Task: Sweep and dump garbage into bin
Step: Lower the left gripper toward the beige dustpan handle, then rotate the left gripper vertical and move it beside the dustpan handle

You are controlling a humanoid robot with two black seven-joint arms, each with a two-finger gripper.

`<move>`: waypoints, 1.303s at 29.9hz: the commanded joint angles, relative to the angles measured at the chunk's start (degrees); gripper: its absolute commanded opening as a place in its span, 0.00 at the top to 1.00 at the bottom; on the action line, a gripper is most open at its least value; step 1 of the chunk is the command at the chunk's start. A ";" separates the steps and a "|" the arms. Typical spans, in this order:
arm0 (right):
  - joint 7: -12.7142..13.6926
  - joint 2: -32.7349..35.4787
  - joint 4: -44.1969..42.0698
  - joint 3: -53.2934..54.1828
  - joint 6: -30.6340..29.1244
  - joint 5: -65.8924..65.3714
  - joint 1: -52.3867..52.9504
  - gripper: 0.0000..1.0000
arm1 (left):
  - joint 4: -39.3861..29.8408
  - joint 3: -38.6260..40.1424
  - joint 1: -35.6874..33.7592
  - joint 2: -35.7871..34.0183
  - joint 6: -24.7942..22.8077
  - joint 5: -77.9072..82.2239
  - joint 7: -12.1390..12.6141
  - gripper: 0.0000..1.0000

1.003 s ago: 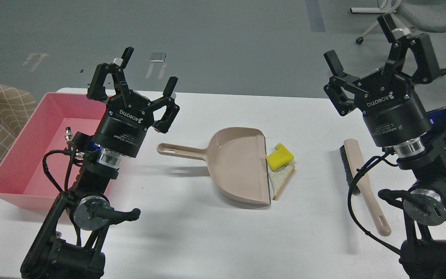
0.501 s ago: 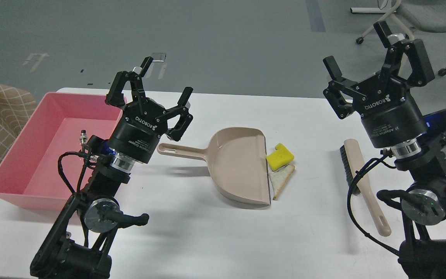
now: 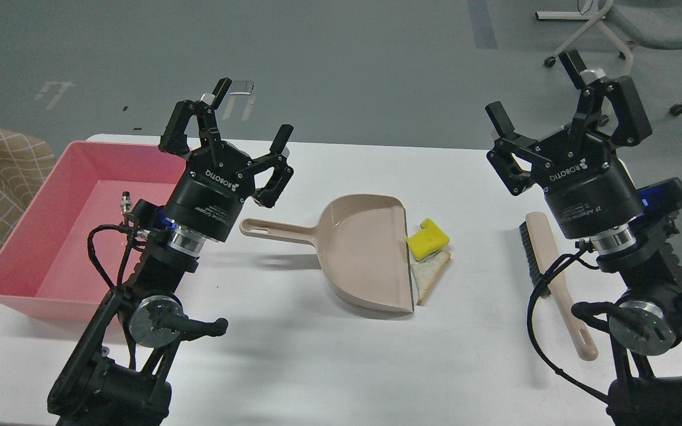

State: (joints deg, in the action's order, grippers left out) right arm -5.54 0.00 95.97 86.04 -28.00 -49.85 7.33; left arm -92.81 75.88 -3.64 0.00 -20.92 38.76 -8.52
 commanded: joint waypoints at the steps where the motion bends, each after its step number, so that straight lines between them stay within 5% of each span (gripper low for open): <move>1: 0.00 0.00 0.00 0.00 0.00 -0.07 -0.12 0.00 | 0.00 -0.03 0.13 0.00 0.00 0.00 0.00 0.02; 10: 0.00 0.00 0.18 0.09 0.00 -0.07 -0.91 0.00 | 0.00 -0.56 -0.22 0.00 0.26 0.26 0.26 0.02; 13: 0.00 0.00 0.09 0.09 0.00 -0.16 -1.00 0.00 | -0.09 -1.35 -0.05 0.00 1.75 7.36 2.46 0.02; 21: 0.00 0.00 0.00 0.79 0.00 -0.16 -1.79 0.00 | -3.86 -4.34 0.92 -0.70 12.47 19.77 2.90 0.02; 30: -0.18 0.00 -0.26 1.67 0.00 -0.16 -1.79 0.00 | -5.71 -6.80 6.98 -6.41 17.14 22.23 1.67 0.02; 39: -0.18 0.00 -0.17 1.94 0.00 -0.07 -1.35 0.00 | -5.98 -6.80 14.98 -6.68 18.54 28.12 -2.29 0.02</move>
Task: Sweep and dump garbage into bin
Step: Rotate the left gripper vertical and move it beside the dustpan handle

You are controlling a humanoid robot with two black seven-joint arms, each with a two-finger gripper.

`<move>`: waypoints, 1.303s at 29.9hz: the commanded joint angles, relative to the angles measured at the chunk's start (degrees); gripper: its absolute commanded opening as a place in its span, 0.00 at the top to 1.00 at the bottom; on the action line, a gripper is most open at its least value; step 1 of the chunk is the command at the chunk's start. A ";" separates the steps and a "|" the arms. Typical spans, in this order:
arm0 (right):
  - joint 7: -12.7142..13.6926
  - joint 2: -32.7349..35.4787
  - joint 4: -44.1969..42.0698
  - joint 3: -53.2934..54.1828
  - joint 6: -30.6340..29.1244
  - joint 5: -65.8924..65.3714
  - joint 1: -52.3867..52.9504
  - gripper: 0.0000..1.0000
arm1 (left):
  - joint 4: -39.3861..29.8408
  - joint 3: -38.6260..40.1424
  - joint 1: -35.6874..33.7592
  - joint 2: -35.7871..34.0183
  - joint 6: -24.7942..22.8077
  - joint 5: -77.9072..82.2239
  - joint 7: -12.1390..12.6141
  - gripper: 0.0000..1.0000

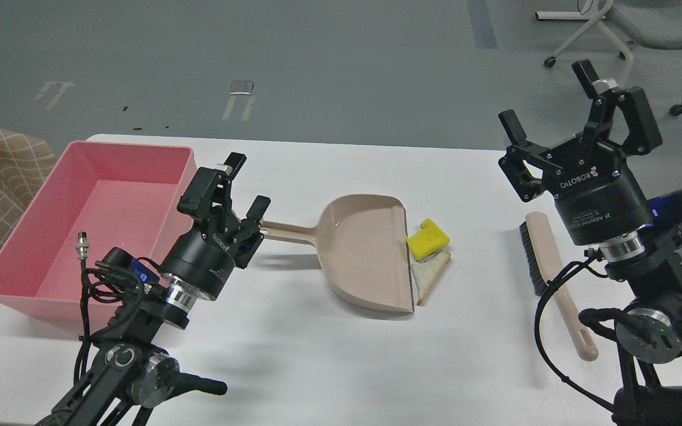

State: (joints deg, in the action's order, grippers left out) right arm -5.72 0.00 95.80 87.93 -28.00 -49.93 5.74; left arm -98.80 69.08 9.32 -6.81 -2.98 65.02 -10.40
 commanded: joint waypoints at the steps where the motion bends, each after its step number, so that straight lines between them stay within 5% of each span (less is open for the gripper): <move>1: 0.18 0.00 0.00 0.05 0.00 0.01 0.32 0.00 | 0.01 0.00 2.71 0.22 1.56 2.48 -0.41 0.02; 10: 0.00 0.00 0.09 0.31 0.00 0.01 0.32 0.00 | 1.15 -5.09 6.32 1.71 8.77 7.40 -1.37 0.02; 23: 0.00 0.00 -0.52 2.50 0.00 0.01 0.50 0.00 | 12.04 -5.62 5.01 4.44 12.29 9.95 -3.57 0.02; 39: 0.00 0.00 -2.11 6.20 0.00 0.01 0.06 0.00 | 13.45 -5.71 2.90 6.28 16.07 9.51 -3.75 0.02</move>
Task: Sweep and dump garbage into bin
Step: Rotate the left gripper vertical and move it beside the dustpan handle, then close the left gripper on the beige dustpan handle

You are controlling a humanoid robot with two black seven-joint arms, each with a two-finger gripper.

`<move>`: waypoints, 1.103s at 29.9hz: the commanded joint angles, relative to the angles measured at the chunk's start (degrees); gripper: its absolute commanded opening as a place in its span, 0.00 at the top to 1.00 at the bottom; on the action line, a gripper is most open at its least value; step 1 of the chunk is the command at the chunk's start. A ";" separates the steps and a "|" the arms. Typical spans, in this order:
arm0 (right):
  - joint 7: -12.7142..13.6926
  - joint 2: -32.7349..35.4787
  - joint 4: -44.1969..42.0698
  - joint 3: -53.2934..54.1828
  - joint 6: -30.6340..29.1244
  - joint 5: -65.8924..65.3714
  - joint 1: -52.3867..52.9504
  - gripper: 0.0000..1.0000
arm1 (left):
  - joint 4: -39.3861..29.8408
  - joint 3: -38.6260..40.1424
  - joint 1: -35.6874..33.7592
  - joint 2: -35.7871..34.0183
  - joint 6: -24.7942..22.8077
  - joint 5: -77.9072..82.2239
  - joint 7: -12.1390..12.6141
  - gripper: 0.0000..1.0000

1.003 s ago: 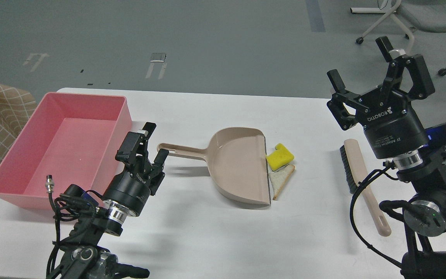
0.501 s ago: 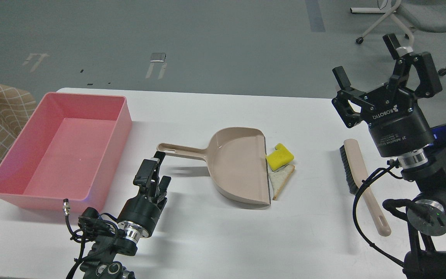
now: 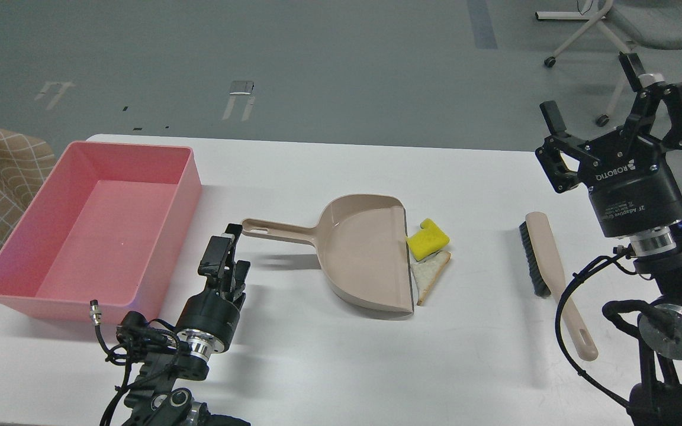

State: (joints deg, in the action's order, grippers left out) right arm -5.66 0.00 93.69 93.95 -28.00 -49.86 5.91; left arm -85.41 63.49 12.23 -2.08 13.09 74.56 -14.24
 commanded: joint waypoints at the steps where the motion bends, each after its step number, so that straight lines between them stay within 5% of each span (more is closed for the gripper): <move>1: -0.05 0.00 0.00 0.35 0.00 -0.06 -0.19 0.00 | 0.07 -0.12 -0.01 2.07 0.00 -0.12 0.09 0.02; 9: -0.05 0.00 0.35 2.29 0.00 0.02 -0.28 0.00 | 0.15 -3.72 -0.10 2.08 1.49 1.28 0.17 0.02; 17: -0.05 0.00 0.09 4.31 0.00 0.11 -0.37 0.00 | 1.91 -8.29 -2.20 2.08 10.63 7.70 0.35 0.02; 33: 0.12 0.00 0.09 5.01 0.00 0.11 -0.37 0.00 | 12.80 -8.74 -9.94 2.08 14.85 7.61 0.53 0.02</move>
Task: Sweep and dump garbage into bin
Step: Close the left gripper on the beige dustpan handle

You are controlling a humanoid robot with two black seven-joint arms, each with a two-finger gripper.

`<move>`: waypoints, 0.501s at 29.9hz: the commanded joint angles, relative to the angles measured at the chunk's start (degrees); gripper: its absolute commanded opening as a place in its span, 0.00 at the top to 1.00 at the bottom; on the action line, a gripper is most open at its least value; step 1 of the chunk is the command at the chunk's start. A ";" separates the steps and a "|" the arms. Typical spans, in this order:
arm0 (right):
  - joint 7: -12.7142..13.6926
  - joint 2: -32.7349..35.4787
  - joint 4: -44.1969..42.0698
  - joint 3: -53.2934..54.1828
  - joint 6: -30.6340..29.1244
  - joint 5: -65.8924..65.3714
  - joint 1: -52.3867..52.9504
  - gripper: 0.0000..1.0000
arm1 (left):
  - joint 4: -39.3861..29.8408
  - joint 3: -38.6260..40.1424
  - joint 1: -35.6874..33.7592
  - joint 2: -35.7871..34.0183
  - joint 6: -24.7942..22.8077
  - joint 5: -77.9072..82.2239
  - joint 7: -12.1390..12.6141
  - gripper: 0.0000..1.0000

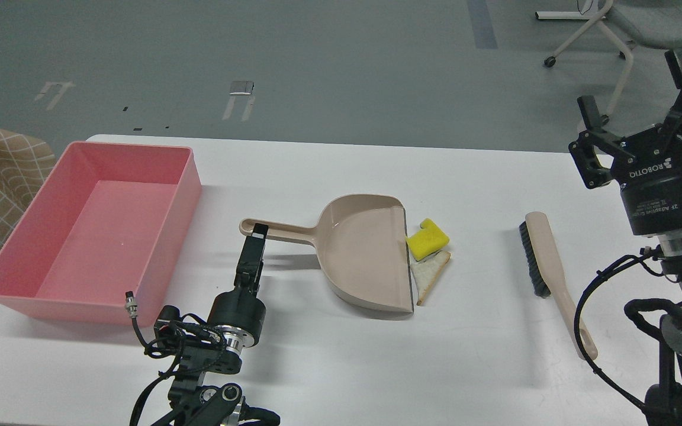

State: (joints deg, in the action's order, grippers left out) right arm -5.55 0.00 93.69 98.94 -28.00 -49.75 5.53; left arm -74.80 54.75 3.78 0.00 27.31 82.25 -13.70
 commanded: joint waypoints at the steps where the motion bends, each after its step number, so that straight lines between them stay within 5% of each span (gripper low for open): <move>1: 0.01 0.00 0.09 0.12 0.00 0.00 0.01 0.00 | 3.42 0.00 -2.27 0.00 0.69 -0.07 -0.01 0.02; 15: 0.01 0.00 -0.35 0.64 0.00 0.00 0.01 0.00 | 5.54 -1.76 -4.22 0.00 0.69 -0.16 -0.01 0.02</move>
State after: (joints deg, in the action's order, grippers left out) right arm -5.54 0.00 93.39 99.46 -28.00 -49.74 5.53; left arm -69.26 53.09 -0.41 0.00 28.01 82.09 -13.69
